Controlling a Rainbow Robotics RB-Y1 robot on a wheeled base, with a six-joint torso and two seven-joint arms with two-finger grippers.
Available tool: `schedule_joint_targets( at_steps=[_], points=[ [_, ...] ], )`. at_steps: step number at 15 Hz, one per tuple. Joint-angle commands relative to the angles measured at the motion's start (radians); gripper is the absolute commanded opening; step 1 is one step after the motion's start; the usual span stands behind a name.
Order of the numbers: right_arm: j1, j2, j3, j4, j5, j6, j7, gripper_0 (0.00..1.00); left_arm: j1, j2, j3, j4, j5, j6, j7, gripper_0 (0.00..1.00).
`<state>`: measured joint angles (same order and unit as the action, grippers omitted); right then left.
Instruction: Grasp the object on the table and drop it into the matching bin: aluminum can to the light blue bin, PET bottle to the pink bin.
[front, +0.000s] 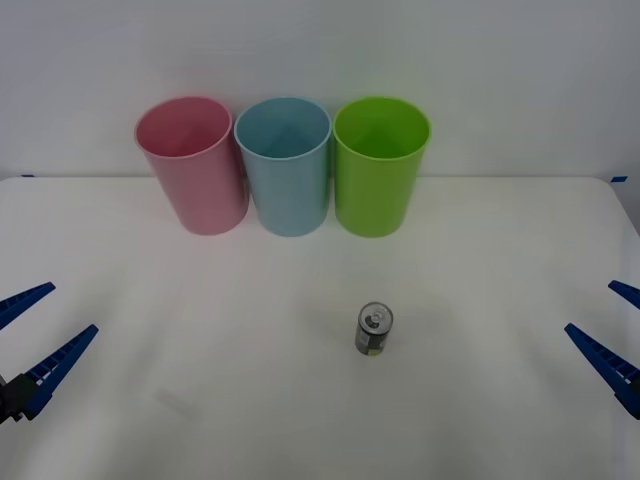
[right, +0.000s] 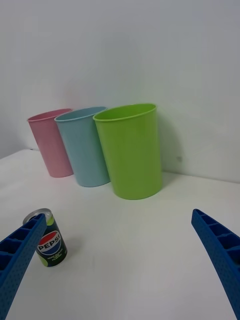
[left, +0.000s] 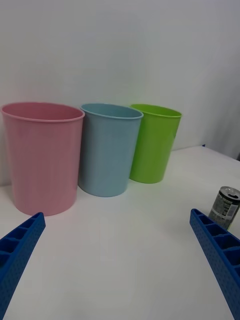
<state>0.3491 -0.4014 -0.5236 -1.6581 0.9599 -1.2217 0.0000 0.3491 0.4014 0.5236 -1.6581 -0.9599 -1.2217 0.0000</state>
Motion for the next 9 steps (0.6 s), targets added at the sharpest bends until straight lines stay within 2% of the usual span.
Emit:
schedule_joint_targets(
  at_steps=[1, 9],
  points=[
    [0.0, 0.0, 0.0, 0.0, 0.0, 0.0, 0.0, 1.0, 0.0, 0.0, 0.0, 0.0, 0.0, 0.0, 0.0, 1.0],
    [0.002, -0.011, 0.07, 0.006, 0.031, 0.027, 0.014, 1.0, 0.0, 0.0, 0.0, 0.0, 0.0, 0.0, 0.0, 1.0]
  ],
)
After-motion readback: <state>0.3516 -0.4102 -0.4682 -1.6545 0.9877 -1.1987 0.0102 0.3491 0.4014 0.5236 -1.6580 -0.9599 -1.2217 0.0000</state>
